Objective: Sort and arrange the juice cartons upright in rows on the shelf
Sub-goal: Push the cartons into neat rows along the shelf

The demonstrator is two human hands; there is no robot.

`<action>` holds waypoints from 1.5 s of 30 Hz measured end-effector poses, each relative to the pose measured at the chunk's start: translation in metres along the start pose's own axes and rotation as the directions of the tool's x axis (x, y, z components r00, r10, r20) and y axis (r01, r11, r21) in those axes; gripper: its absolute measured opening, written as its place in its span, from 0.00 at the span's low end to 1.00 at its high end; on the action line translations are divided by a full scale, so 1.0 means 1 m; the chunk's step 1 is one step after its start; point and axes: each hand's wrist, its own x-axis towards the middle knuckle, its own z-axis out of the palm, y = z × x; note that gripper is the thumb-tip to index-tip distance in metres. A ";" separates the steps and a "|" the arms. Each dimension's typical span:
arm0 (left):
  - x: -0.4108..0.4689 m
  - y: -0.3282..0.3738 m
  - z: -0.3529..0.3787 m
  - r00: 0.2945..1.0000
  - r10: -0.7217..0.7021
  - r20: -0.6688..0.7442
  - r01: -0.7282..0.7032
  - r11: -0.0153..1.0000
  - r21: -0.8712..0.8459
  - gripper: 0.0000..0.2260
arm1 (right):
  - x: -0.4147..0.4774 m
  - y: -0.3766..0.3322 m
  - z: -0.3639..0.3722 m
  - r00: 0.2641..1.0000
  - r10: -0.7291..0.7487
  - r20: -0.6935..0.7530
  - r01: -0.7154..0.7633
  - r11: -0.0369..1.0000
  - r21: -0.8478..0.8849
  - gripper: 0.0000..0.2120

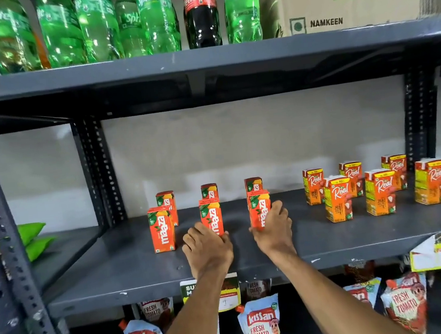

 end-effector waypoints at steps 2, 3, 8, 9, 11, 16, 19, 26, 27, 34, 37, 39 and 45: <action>0.000 0.001 0.001 1.000 0.002 0.001 -0.002 1.000 0.013 0.26 | 0.000 0.001 0.001 1.000 0.000 0.003 0.000 1.000 -0.017 0.32; 0.000 0.001 0.001 1.000 -0.001 0.002 0.000 1.000 0.020 0.26 | 0.000 0.001 0.001 1.000 -0.002 0.007 0.002 1.000 -0.026 0.32; -0.006 0.005 -0.005 0.999 -0.038 0.016 0.037 0.999 0.009 0.30 | -0.007 -0.008 -0.006 0.999 -0.018 -0.046 0.015 0.998 -0.062 0.42; -0.010 0.005 -0.008 1.000 -0.031 0.004 0.031 0.999 -0.023 0.31 | -0.012 -0.011 -0.008 0.990 -0.088 -0.111 0.083 0.995 -0.054 0.43; -0.020 0.000 -0.016 0.997 0.037 -0.070 -0.047 0.990 -0.134 0.30 | -0.027 -0.025 -0.010 0.936 -0.298 -0.188 0.303 0.953 -0.002 0.36; -0.031 -0.070 -0.047 0.884 0.206 -0.420 -0.283 0.950 -0.129 0.17 | -0.063 -0.076 0.010 0.829 -0.557 -0.052 0.549 0.791 0.268 0.14; -0.019 -0.120 -0.062 0.917 0.176 -0.359 -0.212 0.975 -0.064 0.15 | -0.076 -0.104 0.039 0.860 -0.506 0.066 0.449 0.813 0.371 0.14; -0.015 -0.153 -0.052 0.937 0.289 -0.197 -0.264 0.954 0.145 0.14 | -0.073 -0.113 0.098 0.931 -0.150 0.333 0.097 0.980 0.172 0.29; -0.014 -0.153 -0.049 0.935 0.286 -0.209 -0.261 0.955 0.139 0.15 | -0.070 -0.114 0.103 0.930 -0.130 0.344 0.079 0.984 0.159 0.27; -0.011 -0.158 -0.044 0.952 0.245 -0.185 -0.234 0.969 0.079 0.16 | -0.063 -0.118 0.122 0.948 -0.057 0.314 0.016 0.991 0.134 0.10; -0.011 -0.157 -0.043 0.954 0.244 -0.174 -0.233 0.969 0.084 0.18 | -0.064 -0.119 0.124 0.952 -0.071 0.298 0.031 0.990 0.136 0.11; -0.011 -0.157 -0.043 0.952 0.249 -0.180 -0.236 0.968 0.090 0.18 | -0.065 -0.120 0.125 0.951 -0.076 0.299 0.033 0.989 0.144 0.12; -0.011 -0.158 -0.041 0.955 0.240 -0.172 -0.230 0.970 0.076 0.18 | -0.068 -0.122 0.128 0.948 -0.094 0.304 0.049 0.987 0.153 0.14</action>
